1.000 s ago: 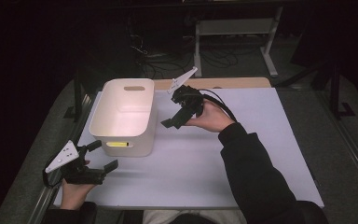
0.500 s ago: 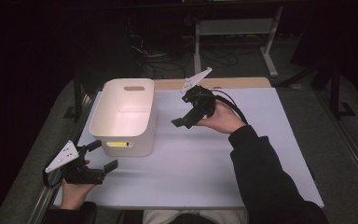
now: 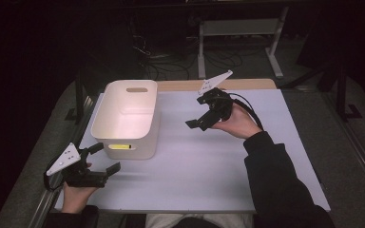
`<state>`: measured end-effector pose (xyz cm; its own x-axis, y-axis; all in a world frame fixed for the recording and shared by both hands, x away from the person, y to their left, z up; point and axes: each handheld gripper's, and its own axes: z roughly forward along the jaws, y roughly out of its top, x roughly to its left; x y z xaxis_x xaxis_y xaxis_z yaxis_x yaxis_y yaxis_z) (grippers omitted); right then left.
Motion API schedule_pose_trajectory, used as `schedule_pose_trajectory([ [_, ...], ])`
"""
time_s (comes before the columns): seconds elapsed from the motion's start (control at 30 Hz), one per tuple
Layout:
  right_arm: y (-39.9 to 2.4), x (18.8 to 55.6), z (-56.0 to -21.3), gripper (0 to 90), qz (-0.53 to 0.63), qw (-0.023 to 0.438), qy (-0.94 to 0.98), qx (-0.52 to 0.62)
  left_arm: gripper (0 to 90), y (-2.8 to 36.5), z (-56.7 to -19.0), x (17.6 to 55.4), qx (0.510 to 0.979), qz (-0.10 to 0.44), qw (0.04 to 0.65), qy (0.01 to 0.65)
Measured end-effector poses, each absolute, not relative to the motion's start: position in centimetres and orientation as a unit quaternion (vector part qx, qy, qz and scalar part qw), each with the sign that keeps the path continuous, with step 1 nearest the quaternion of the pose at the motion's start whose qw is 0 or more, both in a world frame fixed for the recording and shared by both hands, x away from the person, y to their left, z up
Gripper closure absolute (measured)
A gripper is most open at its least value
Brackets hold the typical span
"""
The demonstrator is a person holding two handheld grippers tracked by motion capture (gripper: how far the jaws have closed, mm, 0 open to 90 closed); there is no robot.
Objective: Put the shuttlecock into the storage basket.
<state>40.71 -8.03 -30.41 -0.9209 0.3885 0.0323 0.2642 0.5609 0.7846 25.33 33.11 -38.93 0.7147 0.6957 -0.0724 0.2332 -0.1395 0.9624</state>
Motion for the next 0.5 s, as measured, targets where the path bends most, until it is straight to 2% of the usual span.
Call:
schedule_pose_trajectory([
  [0.5, -11.0, 39.6, -30.7, 0.0, 0.454, 0.084, 0.863, 0.202, 0.0, 33.1, -38.9, 25.3, 0.728, 0.202, 0.572, 0.319],
])
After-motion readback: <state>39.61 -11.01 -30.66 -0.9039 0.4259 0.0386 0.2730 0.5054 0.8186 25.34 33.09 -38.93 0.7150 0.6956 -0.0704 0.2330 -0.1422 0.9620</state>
